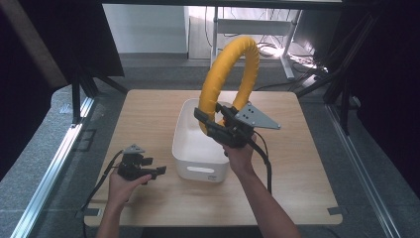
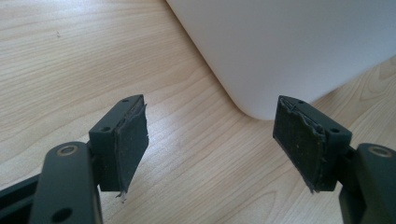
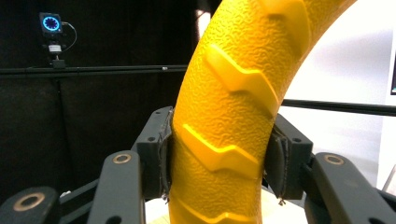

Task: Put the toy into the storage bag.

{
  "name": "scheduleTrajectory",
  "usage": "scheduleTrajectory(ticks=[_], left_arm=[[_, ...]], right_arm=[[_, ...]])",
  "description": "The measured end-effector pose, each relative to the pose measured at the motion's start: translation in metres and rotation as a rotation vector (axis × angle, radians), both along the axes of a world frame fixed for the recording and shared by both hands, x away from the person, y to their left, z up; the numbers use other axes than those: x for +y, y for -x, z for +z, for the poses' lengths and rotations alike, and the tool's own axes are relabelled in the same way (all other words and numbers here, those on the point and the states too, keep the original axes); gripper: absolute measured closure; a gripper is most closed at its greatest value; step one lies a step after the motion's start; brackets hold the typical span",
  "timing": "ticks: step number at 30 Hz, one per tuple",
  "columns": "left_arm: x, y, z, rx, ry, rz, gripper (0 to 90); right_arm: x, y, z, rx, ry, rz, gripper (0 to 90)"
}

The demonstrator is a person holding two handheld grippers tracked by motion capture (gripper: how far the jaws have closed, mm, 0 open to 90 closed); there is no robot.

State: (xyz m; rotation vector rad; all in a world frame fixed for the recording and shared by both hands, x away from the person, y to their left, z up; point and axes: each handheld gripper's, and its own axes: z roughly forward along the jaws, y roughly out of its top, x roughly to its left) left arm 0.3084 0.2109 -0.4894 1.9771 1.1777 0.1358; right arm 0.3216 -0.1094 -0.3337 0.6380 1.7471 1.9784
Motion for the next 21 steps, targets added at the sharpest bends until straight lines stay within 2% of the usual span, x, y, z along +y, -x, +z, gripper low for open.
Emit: scheduleTrajectory(ticks=[1,7,16,20,21], left_arm=[[-0.001,0.0,0.002,0.005,0.003,-0.004,26.5],[0.0,-0.002,0.006,0.025,0.015,-0.002,26.5],[0.011,-0.004,0.018,0.025,0.059,0.007,26.7],[0.014,-0.006,0.025,0.028,0.06,0.013,27.5],[0.015,-0.008,0.028,0.031,0.072,0.01,27.7]], right_arm=[[0.002,-0.001,-0.001,-0.005,0.012,0.033,49.1],[0.013,0.0,-0.006,-0.01,0.025,0.033,49.1],[0.024,0.001,-0.013,-0.012,0.036,0.023,49.0],[0.027,0.0,-0.016,0.0,0.039,0.028,48.9],[0.029,-0.001,-0.018,0.007,0.04,0.03,48.9]])
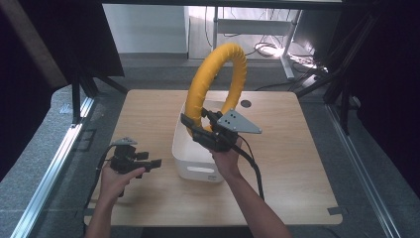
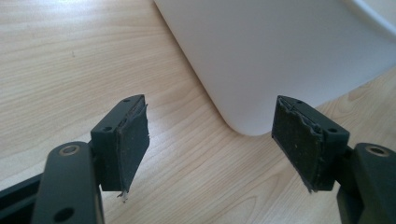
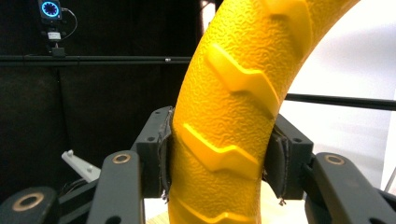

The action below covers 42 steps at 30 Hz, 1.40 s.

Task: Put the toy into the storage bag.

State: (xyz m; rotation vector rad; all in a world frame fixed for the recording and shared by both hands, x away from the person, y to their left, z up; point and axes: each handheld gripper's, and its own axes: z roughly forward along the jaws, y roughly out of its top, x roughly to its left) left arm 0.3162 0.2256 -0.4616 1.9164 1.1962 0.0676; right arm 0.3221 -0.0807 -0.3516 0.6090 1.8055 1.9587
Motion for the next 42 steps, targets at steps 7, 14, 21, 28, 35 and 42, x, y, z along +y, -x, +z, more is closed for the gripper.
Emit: scheduleTrajectory(ticks=[7,14,21,28,35,42], left_arm=[[0.0,-0.007,0.019,-0.005,0.035,-0.009,27.8],[0.002,-0.015,0.057,-0.047,0.066,-0.023,28.6],[0.001,-0.023,0.087,-0.066,0.079,-0.059,29.5],[0.0,-0.031,0.103,-0.064,0.094,-0.092,30.1],[-0.002,-0.038,0.135,-0.09,0.131,-0.123,30.7],[-0.018,-0.045,0.17,-0.115,0.109,-0.164,30.7]], right_arm=[[0.004,0.0,-0.002,-0.001,-0.002,-0.003,48.8],[0.008,0.002,-0.004,-0.012,0.007,-0.01,48.8],[0.011,0.001,-0.008,-0.008,0.021,-0.006,48.7],[0.012,0.001,-0.01,-0.006,0.025,-0.008,48.7],[0.012,0.001,-0.011,-0.007,0.03,-0.015,48.7],[0.012,0.001,-0.012,-0.005,0.03,-0.017,48.7]])
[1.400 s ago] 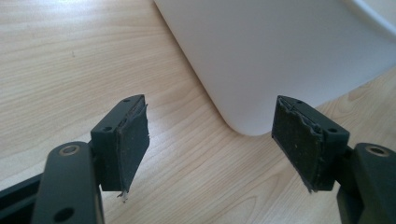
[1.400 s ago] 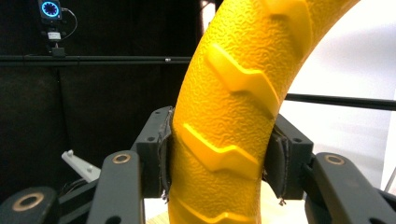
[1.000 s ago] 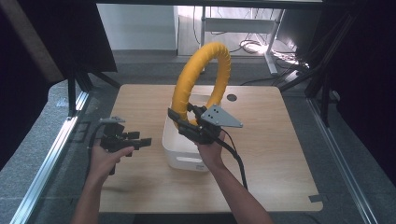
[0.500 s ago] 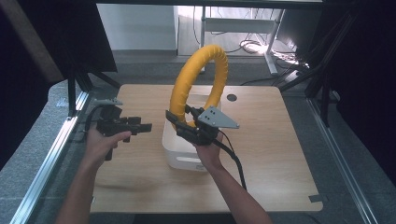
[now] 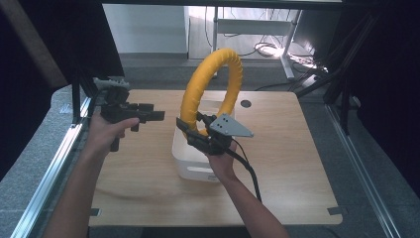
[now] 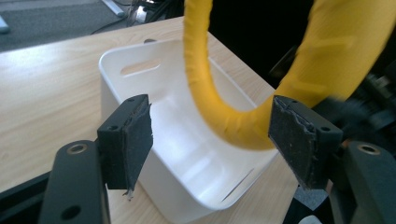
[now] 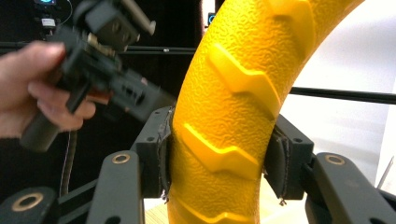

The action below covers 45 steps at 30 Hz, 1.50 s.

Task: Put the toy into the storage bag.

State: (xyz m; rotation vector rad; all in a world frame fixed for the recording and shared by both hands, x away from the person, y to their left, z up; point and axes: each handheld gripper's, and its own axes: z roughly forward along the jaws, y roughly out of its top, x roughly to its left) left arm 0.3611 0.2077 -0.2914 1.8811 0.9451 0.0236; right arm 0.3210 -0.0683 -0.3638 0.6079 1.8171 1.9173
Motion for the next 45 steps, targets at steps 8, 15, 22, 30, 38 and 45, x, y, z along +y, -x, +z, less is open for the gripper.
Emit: scheduleTrajectory(ticks=[8,15,22,30,38,45], left_arm=[[-0.018,-0.011,0.035,-0.006,0.009,-0.039,30.7],[-0.028,-0.013,0.049,-0.019,-0.003,-0.06,30.6],[-0.036,-0.017,0.056,-0.014,-0.005,-0.08,30.3],[-0.047,-0.022,0.063,-0.014,0.008,-0.095,29.6],[-0.053,-0.029,0.064,0.003,0.019,-0.101,29.1],[-0.062,-0.033,0.066,0.015,0.02,-0.104,28.9]], right_arm=[[0.002,0.0,-0.001,0.006,0.007,0.002,48.6],[0.003,-0.001,-0.002,0.006,0.01,0.001,48.6],[0.005,-0.001,-0.004,0.01,0.017,0.005,48.6],[0.009,-0.001,-0.006,0.011,0.0,-0.027,48.6],[0.012,-0.001,-0.007,0.021,0.001,-0.025,48.6],[0.012,-0.001,-0.007,0.017,0.01,-0.031,48.5]])
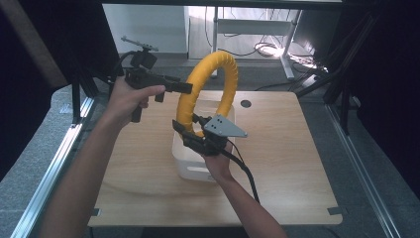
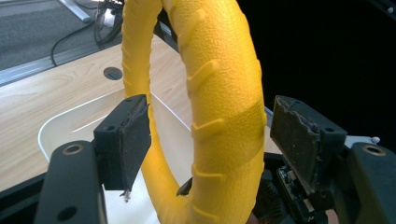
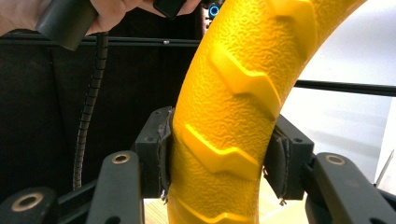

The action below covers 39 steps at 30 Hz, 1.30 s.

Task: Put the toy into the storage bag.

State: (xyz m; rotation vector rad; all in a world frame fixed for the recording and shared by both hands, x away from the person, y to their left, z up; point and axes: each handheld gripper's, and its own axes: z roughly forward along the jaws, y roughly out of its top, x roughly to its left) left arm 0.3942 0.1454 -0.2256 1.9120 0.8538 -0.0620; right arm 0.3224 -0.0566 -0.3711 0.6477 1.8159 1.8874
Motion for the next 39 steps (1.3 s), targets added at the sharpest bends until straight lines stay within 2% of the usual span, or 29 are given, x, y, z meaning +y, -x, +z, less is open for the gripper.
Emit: scheduleTrajectory(ticks=[6,10,11,13,14,15,18,20,21,22,25,35,39], left_arm=[[-0.01,-0.007,0.004,0.008,0.009,0.007,28.8],[-0.02,-0.012,0.007,0.008,-0.015,0.011,28.9],[-0.027,-0.015,0.007,0.015,-0.036,0.01,28.9],[-0.029,-0.015,0.007,0.017,-0.041,0.013,29.0],[-0.035,-0.018,0.007,0.02,-0.064,0.016,29.1],[-0.035,-0.018,0.007,0.02,-0.064,0.016,29.3],[-0.042,-0.02,0.007,0.021,-0.105,0.022,30.5],[-0.044,-0.021,0.007,0.022,-0.113,0.029,37.9],[-0.045,-0.021,0.006,0.022,-0.119,0.033,37.9],[-0.046,-0.022,0.006,0.025,-0.117,0.029,44.0],[-0.048,-0.021,0.008,0.031,-0.137,0.042,45.2],[-0.051,-0.02,0.014,0.037,-0.144,0.064,46.5],[-0.053,-0.02,0.015,0.043,-0.126,0.07,46.7]], right_arm=[[0.001,0.001,0.0,-0.003,-0.004,0.001,48.5],[0.002,0.001,0.0,-0.002,0.0,-0.004,48.5],[0.002,0.001,0.0,-0.001,0.001,-0.005,48.5],[0.003,0.001,0.0,0.003,0.004,-0.006,48.5],[0.004,0.001,0.0,-0.006,0.009,-0.008,48.5],[0.004,0.001,0.0,-0.006,0.009,-0.008,48.5],[0.004,0.002,0.0,-0.002,0.004,-0.006,48.5],[0.004,0.002,0.0,-0.004,0.007,-0.006,48.5],[0.004,0.001,0.0,-0.012,0.011,-0.008,48.5],[0.005,0.002,0.001,-0.011,0.013,-0.006,48.5],[0.004,0.0,0.0,-0.007,0.017,-0.002,48.4],[0.003,-0.001,0.002,-0.007,0.007,0.0,48.2],[0.002,-0.001,0.003,-0.007,-0.01,0.008,47.1]])
